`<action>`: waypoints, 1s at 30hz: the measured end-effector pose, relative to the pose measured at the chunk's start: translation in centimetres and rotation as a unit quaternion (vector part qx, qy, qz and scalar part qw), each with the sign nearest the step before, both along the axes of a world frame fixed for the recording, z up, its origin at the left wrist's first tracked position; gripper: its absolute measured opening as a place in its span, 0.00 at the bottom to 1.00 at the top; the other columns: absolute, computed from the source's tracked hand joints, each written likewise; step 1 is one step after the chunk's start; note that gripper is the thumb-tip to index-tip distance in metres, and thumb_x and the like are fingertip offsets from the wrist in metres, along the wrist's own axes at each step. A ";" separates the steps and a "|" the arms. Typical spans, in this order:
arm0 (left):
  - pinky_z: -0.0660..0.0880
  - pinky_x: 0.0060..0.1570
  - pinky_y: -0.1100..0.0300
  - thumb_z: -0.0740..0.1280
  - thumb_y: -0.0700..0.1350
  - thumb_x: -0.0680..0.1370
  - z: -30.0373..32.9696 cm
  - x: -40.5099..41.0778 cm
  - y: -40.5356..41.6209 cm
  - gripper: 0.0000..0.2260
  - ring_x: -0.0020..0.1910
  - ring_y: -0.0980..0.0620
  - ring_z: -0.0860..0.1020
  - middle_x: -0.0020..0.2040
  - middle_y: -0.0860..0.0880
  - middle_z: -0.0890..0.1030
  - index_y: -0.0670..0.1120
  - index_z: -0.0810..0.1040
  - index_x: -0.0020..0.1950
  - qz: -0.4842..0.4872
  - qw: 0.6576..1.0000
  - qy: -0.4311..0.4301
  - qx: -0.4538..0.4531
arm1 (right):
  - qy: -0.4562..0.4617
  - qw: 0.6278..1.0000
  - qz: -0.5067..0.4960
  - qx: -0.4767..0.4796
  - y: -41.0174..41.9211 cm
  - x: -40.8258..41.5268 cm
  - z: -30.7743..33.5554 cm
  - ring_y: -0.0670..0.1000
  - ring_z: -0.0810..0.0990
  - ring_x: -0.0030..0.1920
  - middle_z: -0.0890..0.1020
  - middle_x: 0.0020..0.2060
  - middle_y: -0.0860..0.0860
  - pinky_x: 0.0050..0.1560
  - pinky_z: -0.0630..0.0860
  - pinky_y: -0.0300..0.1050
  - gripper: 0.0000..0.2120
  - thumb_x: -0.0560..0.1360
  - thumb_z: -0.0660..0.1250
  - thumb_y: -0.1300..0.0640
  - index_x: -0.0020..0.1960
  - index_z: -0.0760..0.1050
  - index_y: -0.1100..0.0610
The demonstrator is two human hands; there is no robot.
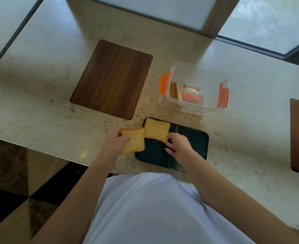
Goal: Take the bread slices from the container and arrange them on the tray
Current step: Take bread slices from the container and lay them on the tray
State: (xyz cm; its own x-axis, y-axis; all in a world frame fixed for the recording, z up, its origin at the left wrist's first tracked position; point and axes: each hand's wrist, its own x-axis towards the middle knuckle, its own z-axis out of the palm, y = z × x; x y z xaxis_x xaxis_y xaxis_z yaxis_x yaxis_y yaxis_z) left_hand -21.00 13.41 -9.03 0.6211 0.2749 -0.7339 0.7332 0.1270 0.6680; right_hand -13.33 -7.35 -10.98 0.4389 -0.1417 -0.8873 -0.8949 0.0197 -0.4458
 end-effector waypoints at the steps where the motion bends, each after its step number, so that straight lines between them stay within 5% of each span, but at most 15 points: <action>1: 0.77 0.61 0.40 0.66 0.41 0.79 0.1 0.1 -0.4 0.07 0.57 0.43 0.79 0.58 0.44 0.80 0.52 0.77 0.55 0.003 1.000 0.005 -0.012 | 0.000 1.000 0.003 0.006 -0.7 -0.1 0.0 0.52 0.79 0.58 0.76 0.59 0.52 0.48 0.81 0.48 0.15 0.78 0.66 0.62 0.63 0.71 0.56; 5: 0.79 0.59 0.43 0.66 0.38 0.80 0.0 0.9 -2.3 0.14 0.58 0.43 0.79 0.61 0.43 0.80 0.44 0.75 0.66 0.019 0.993 0.028 -0.115 | 0.012 0.991 0.096 0.097 -2.6 -1.2 0.3 0.54 0.85 0.53 0.86 0.52 0.55 0.50 0.84 0.49 0.14 0.76 0.70 0.60 0.62 0.79 0.58; 10: 0.79 0.59 0.39 0.66 0.35 0.79 -0.8 2.1 -5.0 0.19 0.59 0.40 0.80 0.63 0.40 0.78 0.42 0.70 0.69 -0.005 0.993 0.047 -0.111 | -0.014 0.973 0.220 0.070 -3.4 -2.3 0.1 0.54 0.84 0.48 0.83 0.51 0.61 0.44 0.84 0.43 0.15 0.72 0.77 0.56 0.57 0.79 0.53; 16: 0.73 0.52 0.52 0.69 0.44 0.76 -2.0 2.0 -6.6 0.15 0.54 0.48 0.75 0.56 0.47 0.74 0.47 0.67 0.57 -0.088 0.990 0.052 0.102 | -0.004 0.978 0.206 0.031 -4.4 -3.6 -0.9 0.48 0.79 0.34 0.79 0.37 0.55 0.39 0.84 0.43 0.13 0.74 0.74 0.59 0.57 0.80 0.59; 24: 0.74 0.37 0.58 0.65 0.42 0.80 -2.7 1.6 -6.4 0.12 0.42 0.53 0.76 0.49 0.49 0.76 0.48 0.66 0.62 -0.092 0.989 -0.004 0.115 | -0.042 0.958 0.281 -0.030 -3.8 -4.2 -1.4 0.49 0.82 0.44 0.83 0.48 0.55 0.40 0.83 0.41 0.21 0.77 0.70 0.57 0.69 0.73 0.59; 30: 0.69 0.37 0.60 0.65 0.44 0.79 -3.5 1.0 -5.7 0.10 0.44 0.57 0.75 0.48 0.54 0.76 0.49 0.70 0.59 -0.129 0.979 -0.005 0.156 | -0.067 0.940 0.328 -0.071 -3.2 -4.4 -2.1 0.49 0.83 0.47 0.82 0.48 0.52 0.45 0.83 0.44 0.15 0.75 0.72 0.55 0.60 0.75 0.56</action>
